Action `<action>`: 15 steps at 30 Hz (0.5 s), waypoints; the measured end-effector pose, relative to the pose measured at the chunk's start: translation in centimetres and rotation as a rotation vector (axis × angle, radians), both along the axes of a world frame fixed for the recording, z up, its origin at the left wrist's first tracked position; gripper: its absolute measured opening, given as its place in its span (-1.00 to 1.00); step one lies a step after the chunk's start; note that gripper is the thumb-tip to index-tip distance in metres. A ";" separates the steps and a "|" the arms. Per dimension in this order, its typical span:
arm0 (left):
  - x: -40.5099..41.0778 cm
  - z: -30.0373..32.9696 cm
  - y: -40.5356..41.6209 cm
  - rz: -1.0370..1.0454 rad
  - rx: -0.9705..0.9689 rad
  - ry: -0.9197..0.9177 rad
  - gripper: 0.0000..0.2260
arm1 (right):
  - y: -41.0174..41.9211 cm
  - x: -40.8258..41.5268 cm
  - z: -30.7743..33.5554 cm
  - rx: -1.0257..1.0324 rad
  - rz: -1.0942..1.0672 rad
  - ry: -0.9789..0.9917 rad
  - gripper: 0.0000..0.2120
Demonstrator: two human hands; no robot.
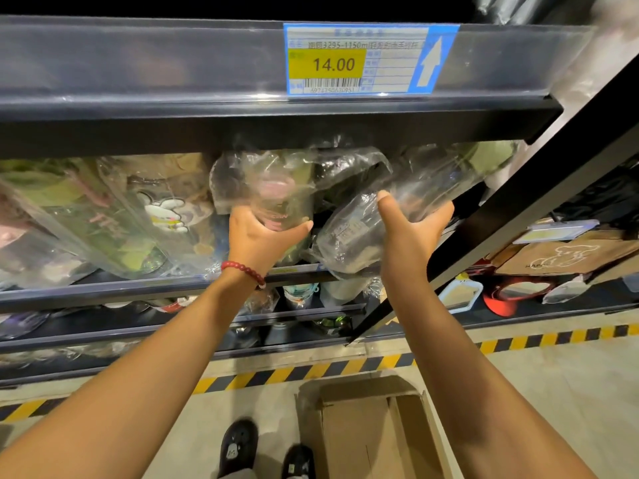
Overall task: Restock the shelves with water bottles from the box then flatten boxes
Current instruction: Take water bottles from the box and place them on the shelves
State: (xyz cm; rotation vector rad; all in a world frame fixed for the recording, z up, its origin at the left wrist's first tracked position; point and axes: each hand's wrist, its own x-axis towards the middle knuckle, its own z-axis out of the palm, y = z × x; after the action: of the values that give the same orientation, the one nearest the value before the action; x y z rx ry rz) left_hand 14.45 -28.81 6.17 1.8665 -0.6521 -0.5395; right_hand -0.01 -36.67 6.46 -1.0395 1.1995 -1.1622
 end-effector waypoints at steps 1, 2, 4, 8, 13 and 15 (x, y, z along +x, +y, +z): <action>-0.1 -0.1 0.1 0.025 -0.003 0.012 -0.61 | 0.0 0.1 -0.3 0.004 -0.003 -0.005 -0.09; -0.3 0.0 0.2 0.043 -0.014 0.025 -0.55 | 0.0 0.3 -0.5 0.007 -0.009 -0.010 -0.08; -0.2 -0.1 0.2 0.067 -0.031 0.069 -0.51 | -0.2 0.6 -0.9 0.016 -0.032 -0.022 -0.06; -0.1 0.0 0.1 0.073 -0.004 0.074 -0.52 | -0.8 1.1 -1.7 0.003 -0.058 -0.008 -0.02; -0.3 0.2 0.0 0.051 0.005 0.076 -0.52 | -0.1 1.1 -2.4 -0.179 0.080 0.198 -0.16; -0.3 0.1 -0.1 0.041 -0.016 0.072 -0.54 | 0.0 1.3 -2.9 -0.266 0.136 0.305 -0.30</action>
State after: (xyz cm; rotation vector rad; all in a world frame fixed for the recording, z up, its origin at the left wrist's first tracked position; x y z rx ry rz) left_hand 14.18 -28.92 6.27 1.8331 -0.5683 -0.5704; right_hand 1.29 -36.70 3.61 -1.5201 1.2057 -1.1023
